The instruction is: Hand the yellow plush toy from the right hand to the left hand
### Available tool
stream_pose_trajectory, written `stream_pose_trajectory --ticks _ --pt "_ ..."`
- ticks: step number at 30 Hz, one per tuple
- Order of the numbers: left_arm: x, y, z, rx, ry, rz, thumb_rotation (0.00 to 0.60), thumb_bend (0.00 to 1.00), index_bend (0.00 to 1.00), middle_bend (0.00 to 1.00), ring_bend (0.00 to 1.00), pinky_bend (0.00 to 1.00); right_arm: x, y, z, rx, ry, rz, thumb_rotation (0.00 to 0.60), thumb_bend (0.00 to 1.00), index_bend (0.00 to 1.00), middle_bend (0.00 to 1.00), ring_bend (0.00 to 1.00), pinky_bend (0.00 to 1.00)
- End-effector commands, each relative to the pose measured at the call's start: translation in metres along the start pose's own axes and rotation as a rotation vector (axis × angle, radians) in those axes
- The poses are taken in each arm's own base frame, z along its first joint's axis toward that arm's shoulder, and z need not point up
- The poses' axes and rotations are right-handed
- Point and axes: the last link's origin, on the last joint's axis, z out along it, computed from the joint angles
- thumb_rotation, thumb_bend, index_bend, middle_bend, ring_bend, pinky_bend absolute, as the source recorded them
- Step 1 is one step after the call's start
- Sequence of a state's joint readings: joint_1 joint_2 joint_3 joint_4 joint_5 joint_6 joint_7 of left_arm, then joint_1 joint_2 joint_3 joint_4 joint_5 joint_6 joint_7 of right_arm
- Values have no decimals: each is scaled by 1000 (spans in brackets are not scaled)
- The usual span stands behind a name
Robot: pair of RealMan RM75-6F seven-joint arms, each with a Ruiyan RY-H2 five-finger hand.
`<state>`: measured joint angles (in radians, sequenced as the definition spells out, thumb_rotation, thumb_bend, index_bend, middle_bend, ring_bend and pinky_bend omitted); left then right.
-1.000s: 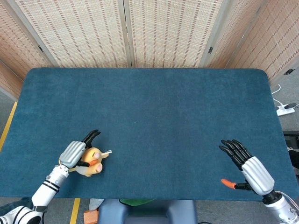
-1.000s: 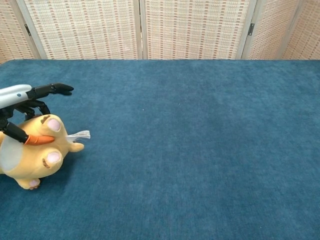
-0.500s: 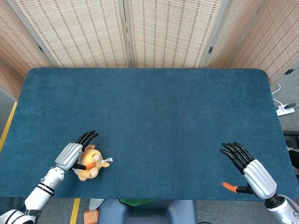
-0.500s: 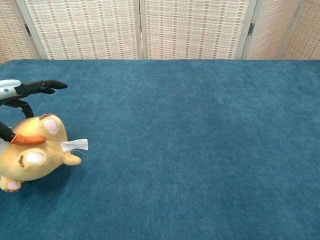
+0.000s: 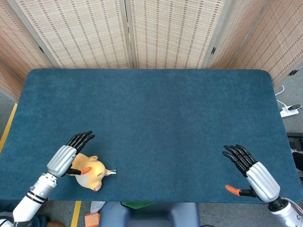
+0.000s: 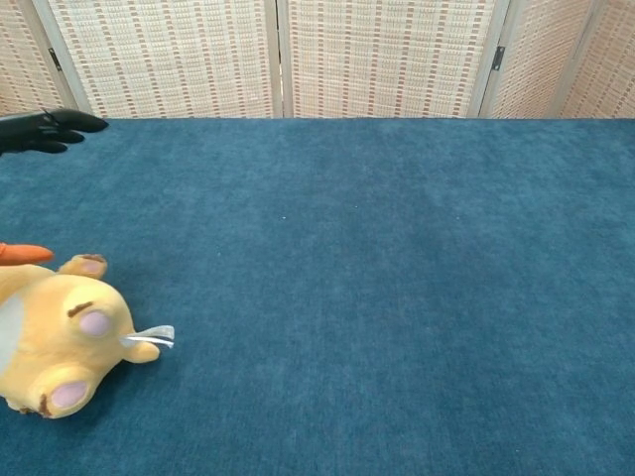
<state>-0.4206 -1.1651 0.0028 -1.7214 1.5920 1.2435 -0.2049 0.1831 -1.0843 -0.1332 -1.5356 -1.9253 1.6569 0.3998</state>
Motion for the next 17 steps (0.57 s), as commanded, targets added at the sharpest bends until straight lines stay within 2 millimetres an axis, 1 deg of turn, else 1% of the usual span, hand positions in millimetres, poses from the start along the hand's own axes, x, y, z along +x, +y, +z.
stream_pose_trajectory --ticks 1,3,4,5,7,9,11,17 --pt "28 -26 -47 135 209 210 600 210 0 0 0 0 1 1 -2 -4 6 -12 600 101 0 0 0 0" --pt "32 -38 -73 217 302 241 600 211 0 0 0 0 1 1 -2 -13 13 -22 600 101 0 0 0 0" --pt "31 -47 -90 273 346 243 600 211 0 0 0 0 1 2 -2 -24 22 -33 600 102 0 0 0 0" --pt "30 -53 -103 313 371 239 600 212 0 0 0 0 0 2 -2 -36 31 -46 600 102 0 0 0 0" --pt "25 -66 -120 375 405 229 600 220 0 0 0 0 -2 4 -1 -75 59 -75 600 102 0 0 0 0" --pt "21 -76 -128 416 393 256 600 226 0 0 0 0 -4 5 -1 -122 85 -108 600 103 0 0 0 0" --pt "18 -85 -130 456 360 293 600 227 0 0 0 0 -8 6 -1 -172 103 -152 600 106 0 0 0 0" --pt "18 -79 -130 435 306 282 600 229 0 0 0 0 -16 3 1 -195 117 -207 600 110 0 0 0 0"
